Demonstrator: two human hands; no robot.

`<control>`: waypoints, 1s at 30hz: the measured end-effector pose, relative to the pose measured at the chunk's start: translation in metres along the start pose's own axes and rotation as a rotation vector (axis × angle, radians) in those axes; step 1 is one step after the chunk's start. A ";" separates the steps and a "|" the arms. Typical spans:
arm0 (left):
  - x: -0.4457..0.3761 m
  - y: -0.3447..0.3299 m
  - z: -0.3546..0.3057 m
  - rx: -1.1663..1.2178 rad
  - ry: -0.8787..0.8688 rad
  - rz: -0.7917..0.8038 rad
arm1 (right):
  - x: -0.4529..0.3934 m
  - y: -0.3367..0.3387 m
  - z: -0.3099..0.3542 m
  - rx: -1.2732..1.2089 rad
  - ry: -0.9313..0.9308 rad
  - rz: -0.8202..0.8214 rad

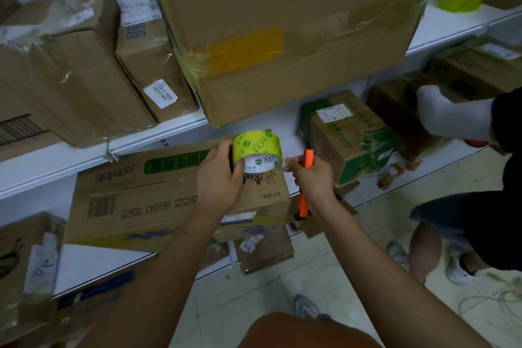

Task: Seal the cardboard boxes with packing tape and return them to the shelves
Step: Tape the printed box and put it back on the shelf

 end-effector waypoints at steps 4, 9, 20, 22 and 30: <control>-0.002 -0.003 -0.005 -0.044 -0.025 0.004 | -0.002 -0.005 -0.002 0.079 0.040 -0.014; -0.003 -0.007 -0.005 -0.088 -0.003 0.011 | -0.005 -0.012 -0.005 0.134 0.072 -0.028; 0.000 -0.014 -0.004 -0.186 -0.025 0.011 | -0.002 -0.013 -0.006 -0.034 -0.027 -0.070; 0.001 -0.014 -0.005 -0.192 -0.030 0.004 | -0.002 -0.019 -0.002 0.026 0.009 0.016; 0.008 -0.009 -0.015 -0.244 -0.002 0.101 | 0.007 -0.022 0.001 0.603 0.126 -0.099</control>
Point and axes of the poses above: each hand's wrist, its own x-axis away from the middle knuckle, its own y-axis out of the back of the hand, z = x × y, the point moved 1 cm from there along -x, towards the middle knuckle, and after that the axes turned 4 degrees about -y, right-handed, at the moved point
